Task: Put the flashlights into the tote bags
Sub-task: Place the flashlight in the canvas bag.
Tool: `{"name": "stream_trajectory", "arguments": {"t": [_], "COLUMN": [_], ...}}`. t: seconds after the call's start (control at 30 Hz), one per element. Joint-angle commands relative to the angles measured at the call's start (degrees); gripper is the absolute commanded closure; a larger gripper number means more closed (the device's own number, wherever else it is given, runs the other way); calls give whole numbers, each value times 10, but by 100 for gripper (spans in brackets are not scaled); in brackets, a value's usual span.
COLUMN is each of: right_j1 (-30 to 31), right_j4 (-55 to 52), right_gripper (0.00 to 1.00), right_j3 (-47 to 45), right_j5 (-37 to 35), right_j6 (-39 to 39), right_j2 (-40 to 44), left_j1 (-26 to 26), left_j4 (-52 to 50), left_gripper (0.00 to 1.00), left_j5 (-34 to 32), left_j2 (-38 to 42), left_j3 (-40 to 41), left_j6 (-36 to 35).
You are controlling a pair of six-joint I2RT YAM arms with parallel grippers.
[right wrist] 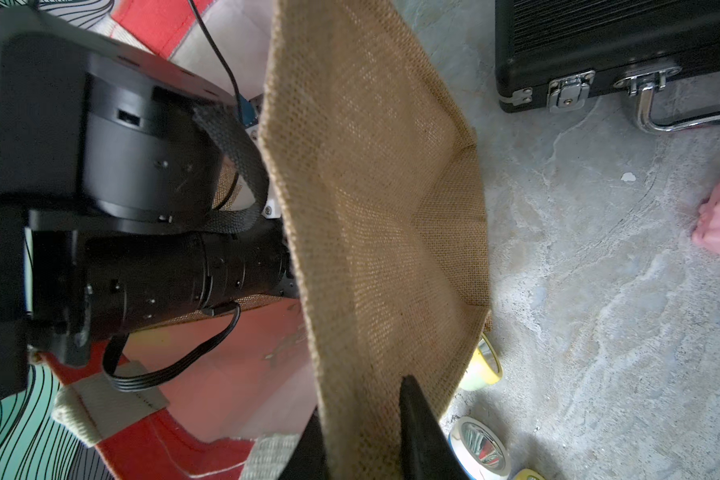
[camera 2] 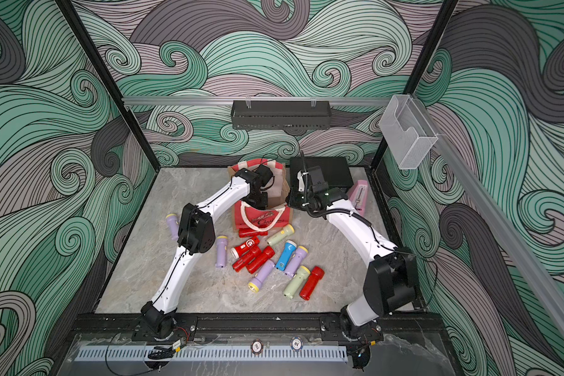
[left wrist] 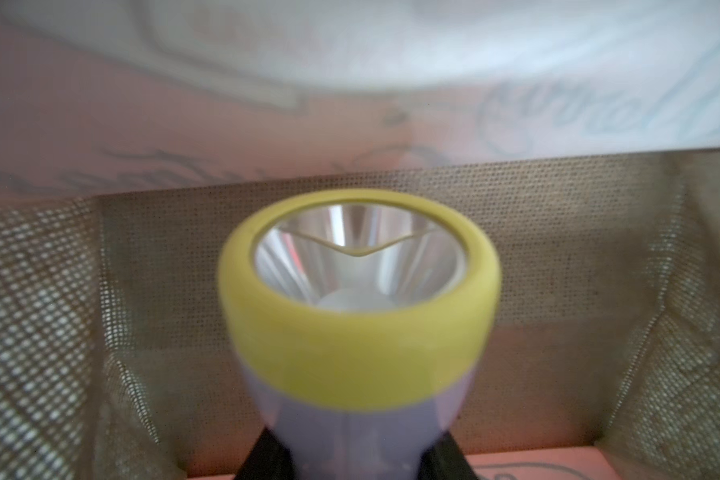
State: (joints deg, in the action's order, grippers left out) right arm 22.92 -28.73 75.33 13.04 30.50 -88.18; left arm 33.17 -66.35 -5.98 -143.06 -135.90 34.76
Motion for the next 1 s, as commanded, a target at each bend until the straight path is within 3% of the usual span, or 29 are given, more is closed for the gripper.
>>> {"name": "stream_trajectory", "arguments": {"t": [0.0,0.2,0.4,0.67,0.83,0.97], "right_j1": [3,2,3,3,3,3], "right_j4": [7,8,9,3,-2,-10], "right_gripper": [74,70,65,52,36,23], "right_j3": [3,10,16,31,38,47], "right_j5": [-4,-7,-9,-15,-19,-21], "right_j6": [4,5,7,7,7,5], "right_j2": [9,4,-4,-10,-11,-11], "left_j1": [-3,-2,-2,-3,-14,-56], "left_j4": [3,32,48,13,6,6], "left_gripper": [61,27,6,4,4,4], "left_j5": [-5,0,22,63,76,94], "left_j2": [13,69,132,230,326,410], "left_j3": [-2,-2,-14,-4,66,145], "left_j6": [-1,-9,-25,-39,-49,-49]}}
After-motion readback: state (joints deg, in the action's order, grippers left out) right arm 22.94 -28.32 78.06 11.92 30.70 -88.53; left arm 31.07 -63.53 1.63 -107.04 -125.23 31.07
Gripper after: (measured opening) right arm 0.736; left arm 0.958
